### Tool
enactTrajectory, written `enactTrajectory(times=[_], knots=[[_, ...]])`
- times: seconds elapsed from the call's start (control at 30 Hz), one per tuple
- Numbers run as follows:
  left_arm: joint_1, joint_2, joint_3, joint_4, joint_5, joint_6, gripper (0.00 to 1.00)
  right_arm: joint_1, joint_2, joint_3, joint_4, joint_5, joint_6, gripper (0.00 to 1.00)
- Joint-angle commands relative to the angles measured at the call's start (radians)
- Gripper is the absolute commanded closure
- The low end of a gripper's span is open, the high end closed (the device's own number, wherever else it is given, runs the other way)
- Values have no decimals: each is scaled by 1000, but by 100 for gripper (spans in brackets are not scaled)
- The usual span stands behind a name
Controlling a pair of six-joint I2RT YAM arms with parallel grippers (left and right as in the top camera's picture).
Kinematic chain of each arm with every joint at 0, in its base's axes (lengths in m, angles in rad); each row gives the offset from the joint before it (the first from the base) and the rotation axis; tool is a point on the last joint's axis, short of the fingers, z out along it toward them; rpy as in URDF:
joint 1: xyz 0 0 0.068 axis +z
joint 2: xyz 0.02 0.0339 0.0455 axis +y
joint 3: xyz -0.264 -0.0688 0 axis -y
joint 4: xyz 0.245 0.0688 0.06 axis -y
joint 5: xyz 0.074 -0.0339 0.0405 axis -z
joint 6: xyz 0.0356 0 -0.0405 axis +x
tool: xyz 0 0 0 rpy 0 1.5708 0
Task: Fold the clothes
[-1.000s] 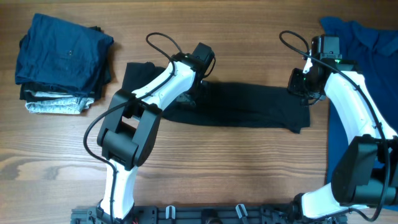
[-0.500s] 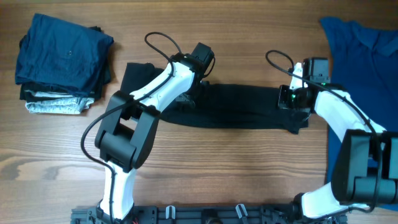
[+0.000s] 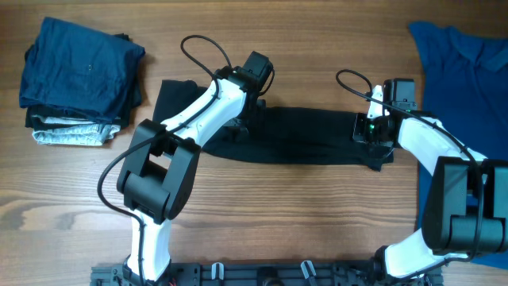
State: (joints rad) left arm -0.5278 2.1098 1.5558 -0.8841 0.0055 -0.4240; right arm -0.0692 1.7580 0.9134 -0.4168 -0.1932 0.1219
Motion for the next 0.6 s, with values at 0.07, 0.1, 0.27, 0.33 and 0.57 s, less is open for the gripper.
enactTrajectory(times=[0.07, 0.1, 0.27, 0.33, 0.57], knots=[[-3, -35, -62, -84, -19, 29, 96, -2, 51, -11, 2, 21, -11, 96], [-3, -48, -62, -106, -19, 55, 96, -2, 51, -11, 2, 21, -11, 95], [-3, -80, -72, -159, -37, 56, 96, -2, 51, -11, 1, 21, -11, 95], [-3, -80, -104, -123, -37, 56, 96, -2, 51, -11, 0, 21, -11, 95], [-3, -86, -220, -59, -65, 50, 96, -2, 50, -8, -10, 21, -18, 96]])
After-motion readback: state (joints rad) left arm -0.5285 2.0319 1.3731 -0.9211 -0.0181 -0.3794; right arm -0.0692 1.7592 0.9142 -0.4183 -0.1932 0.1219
